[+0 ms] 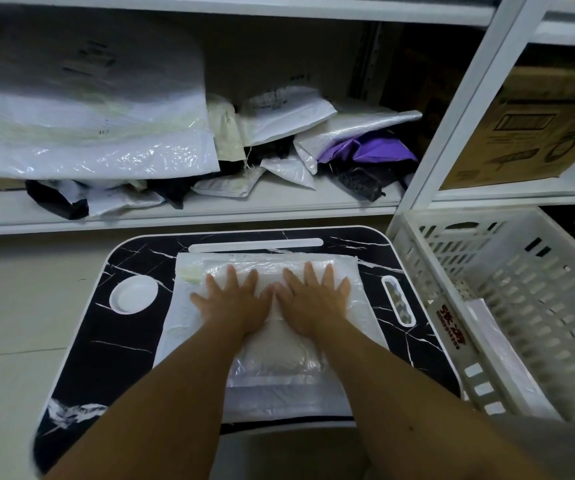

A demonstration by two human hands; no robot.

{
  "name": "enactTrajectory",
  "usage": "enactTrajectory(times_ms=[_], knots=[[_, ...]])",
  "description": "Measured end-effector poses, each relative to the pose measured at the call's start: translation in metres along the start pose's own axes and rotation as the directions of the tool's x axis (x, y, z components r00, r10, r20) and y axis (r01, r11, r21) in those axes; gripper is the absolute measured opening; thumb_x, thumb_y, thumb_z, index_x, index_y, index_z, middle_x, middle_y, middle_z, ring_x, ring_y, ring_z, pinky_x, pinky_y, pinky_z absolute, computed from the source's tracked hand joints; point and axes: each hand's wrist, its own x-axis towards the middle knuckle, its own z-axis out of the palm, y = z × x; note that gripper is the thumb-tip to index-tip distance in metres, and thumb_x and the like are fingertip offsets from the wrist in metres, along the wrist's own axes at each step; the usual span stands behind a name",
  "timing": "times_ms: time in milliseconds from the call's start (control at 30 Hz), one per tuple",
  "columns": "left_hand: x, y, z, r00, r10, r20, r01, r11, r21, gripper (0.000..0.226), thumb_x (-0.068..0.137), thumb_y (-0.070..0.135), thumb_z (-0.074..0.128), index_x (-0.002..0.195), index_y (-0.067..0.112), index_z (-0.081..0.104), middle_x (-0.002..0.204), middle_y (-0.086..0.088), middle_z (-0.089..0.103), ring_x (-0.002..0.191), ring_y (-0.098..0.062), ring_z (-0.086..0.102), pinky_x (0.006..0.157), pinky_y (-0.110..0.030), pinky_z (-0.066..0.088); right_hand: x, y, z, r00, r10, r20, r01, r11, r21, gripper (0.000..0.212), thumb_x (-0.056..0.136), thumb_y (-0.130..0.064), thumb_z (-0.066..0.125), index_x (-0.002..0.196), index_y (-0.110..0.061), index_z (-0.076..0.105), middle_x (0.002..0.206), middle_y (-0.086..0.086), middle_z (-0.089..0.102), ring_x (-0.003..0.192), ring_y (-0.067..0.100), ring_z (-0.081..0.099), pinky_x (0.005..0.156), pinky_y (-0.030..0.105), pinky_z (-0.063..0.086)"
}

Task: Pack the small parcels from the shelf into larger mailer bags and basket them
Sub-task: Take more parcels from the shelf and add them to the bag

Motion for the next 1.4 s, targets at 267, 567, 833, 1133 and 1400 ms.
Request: enactTrajectory(times_ms=[267,567,833,1133,1400], knots=[[-0.007,-0.022,0.005,0.989,-0.136,-0.058,0.127,0.982,-0.138,0.07,0.095,0.06,0.005,0.154,0.024,0.0,0.162,0.0,-0.007,0.148,-0.025,-0.007,0.114,-0.062,0.003,-0.006,0.022,0.004,0.987,0.162,0.013,-0.162,0.974,0.156,0.062,0.098,-0.059,0.008,0.154,-0.035,-0.002,0.162,0.0,-0.012,0.149,0.026,-0.009,0.116,0.055,0.005],[-0.047,0.002,0.002,0.906,0.037,-0.421,-0.034,0.999,0.015,0.058,0.099,0.045,0.009,0.153,0.023,0.009,0.162,-0.007,-0.002,0.148,-0.027,-0.007,0.116,-0.057,0.0,-0.039,0.013,0.005,0.963,0.166,-0.212,-0.115,0.965,0.235,0.055,0.1,-0.049,0.013,0.152,-0.031,0.019,0.163,0.004,0.008,0.15,0.025,-0.003,0.115,0.062,0.002],[-0.07,-0.006,0.035,0.937,0.172,-0.305,-0.145,0.983,0.109,0.058,0.098,0.053,0.007,0.152,0.034,0.0,0.162,-0.004,-0.005,0.148,-0.028,-0.007,0.117,-0.057,0.005,-0.071,-0.001,0.034,0.982,-0.002,-0.191,0.039,0.981,0.191,0.056,0.099,-0.054,0.012,0.152,-0.038,0.011,0.163,-0.001,0.002,0.15,0.022,-0.005,0.115,0.059,-0.003],[-0.068,-0.029,0.033,0.966,-0.166,-0.2,0.118,0.966,-0.232,0.07,0.096,0.059,0.009,0.154,0.021,-0.003,0.161,-0.009,-0.003,0.148,-0.03,-0.002,0.116,-0.055,0.011,-0.073,0.026,0.032,0.985,0.06,-0.162,-0.021,0.972,0.234,0.056,0.1,-0.055,0.008,0.153,-0.038,0.009,0.163,-0.004,0.001,0.15,0.02,-0.005,0.118,0.053,-0.002],[-0.058,-0.079,0.022,0.91,-0.415,-0.011,0.326,0.731,-0.6,0.12,0.061,0.09,0.047,0.143,0.006,0.027,0.132,-0.025,0.036,0.12,-0.041,0.042,0.096,-0.049,0.04,-0.079,0.049,-0.001,0.815,0.58,-0.007,-0.501,0.71,0.495,0.113,0.066,-0.083,0.057,0.146,-0.011,0.024,0.143,0.017,0.037,0.129,0.035,0.04,0.098,0.051,0.042]])
